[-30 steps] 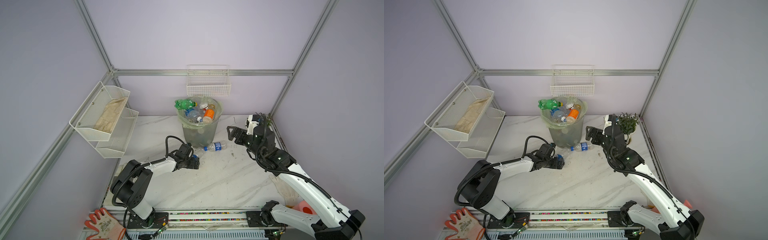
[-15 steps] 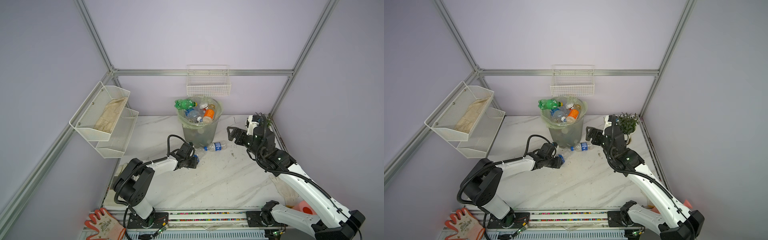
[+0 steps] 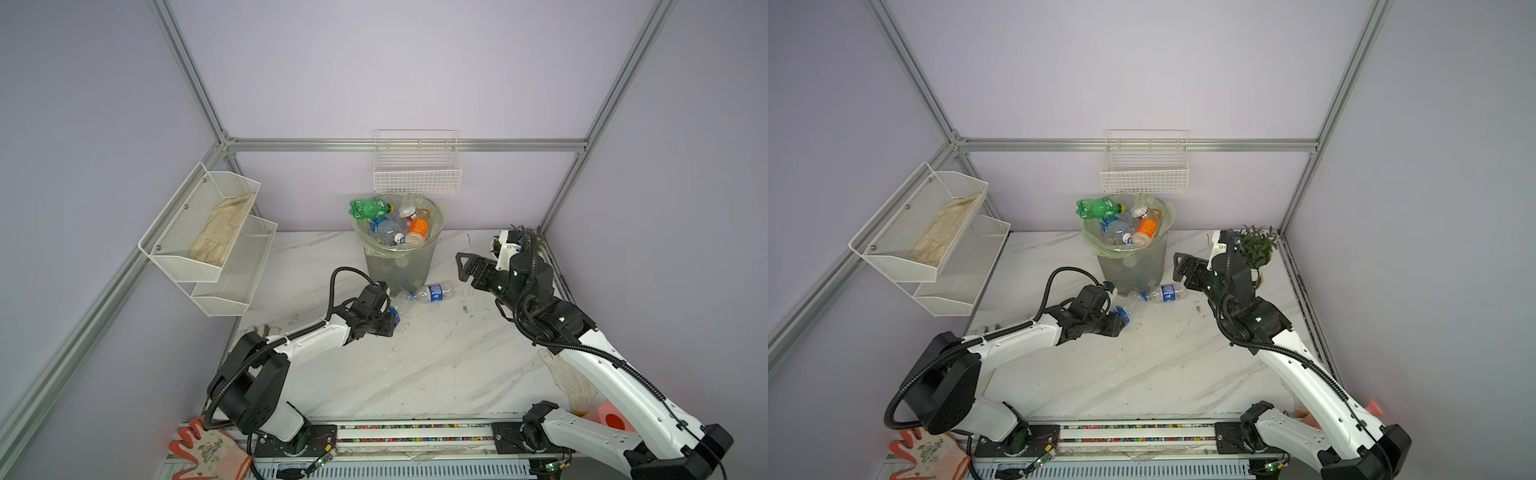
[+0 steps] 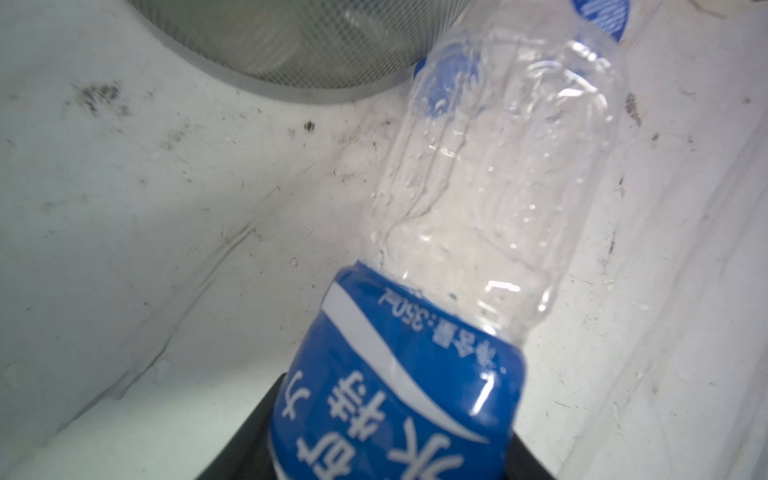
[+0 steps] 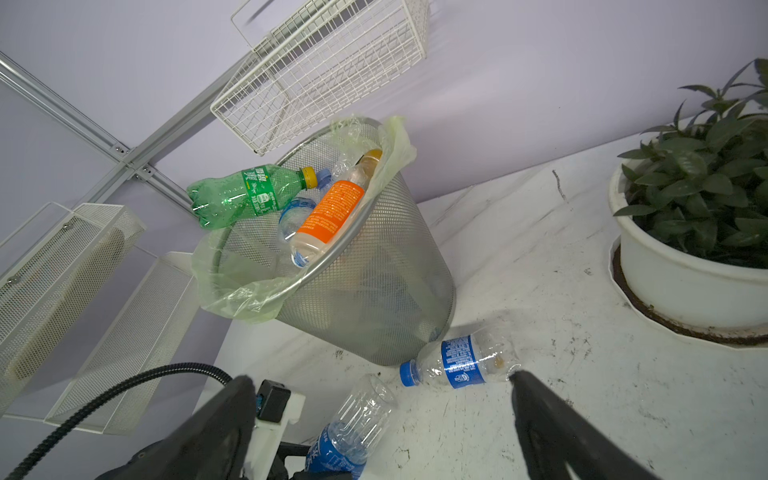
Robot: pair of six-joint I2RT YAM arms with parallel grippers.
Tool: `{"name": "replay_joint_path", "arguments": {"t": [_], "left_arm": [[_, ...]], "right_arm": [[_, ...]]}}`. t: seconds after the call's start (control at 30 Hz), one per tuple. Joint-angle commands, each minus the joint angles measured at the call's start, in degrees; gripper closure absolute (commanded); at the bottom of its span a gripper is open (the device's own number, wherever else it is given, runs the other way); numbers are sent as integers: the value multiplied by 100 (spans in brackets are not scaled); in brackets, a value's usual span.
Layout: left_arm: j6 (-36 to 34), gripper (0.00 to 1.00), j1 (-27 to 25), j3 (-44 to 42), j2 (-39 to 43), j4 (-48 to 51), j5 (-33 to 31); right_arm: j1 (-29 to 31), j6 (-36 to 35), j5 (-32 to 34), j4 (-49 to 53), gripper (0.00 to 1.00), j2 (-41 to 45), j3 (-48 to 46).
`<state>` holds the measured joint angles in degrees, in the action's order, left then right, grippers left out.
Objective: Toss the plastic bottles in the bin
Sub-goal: 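Lift the blue-labelled water bottle with the left gripper over the wastebasket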
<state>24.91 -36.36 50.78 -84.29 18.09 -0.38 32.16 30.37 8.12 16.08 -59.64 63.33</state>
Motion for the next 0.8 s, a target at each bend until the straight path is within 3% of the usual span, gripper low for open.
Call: {"name": "replay_joint_path", "arguments": {"t": [0.0, 0.43, 0.77], "left_arm": [[-169, 68, -75, 39, 726, 35, -298], [-300, 75, -167, -560, 3063, 156, -845], [-383, 78, -185, -531, 4058, -167, -863]], "right_arm": [[-25, 13, 102, 99, 3, 126, -26], [-29, 66, 63, 106, 3, 104, 101], [-35, 120, 45, 142, 3, 163, 111]]}}
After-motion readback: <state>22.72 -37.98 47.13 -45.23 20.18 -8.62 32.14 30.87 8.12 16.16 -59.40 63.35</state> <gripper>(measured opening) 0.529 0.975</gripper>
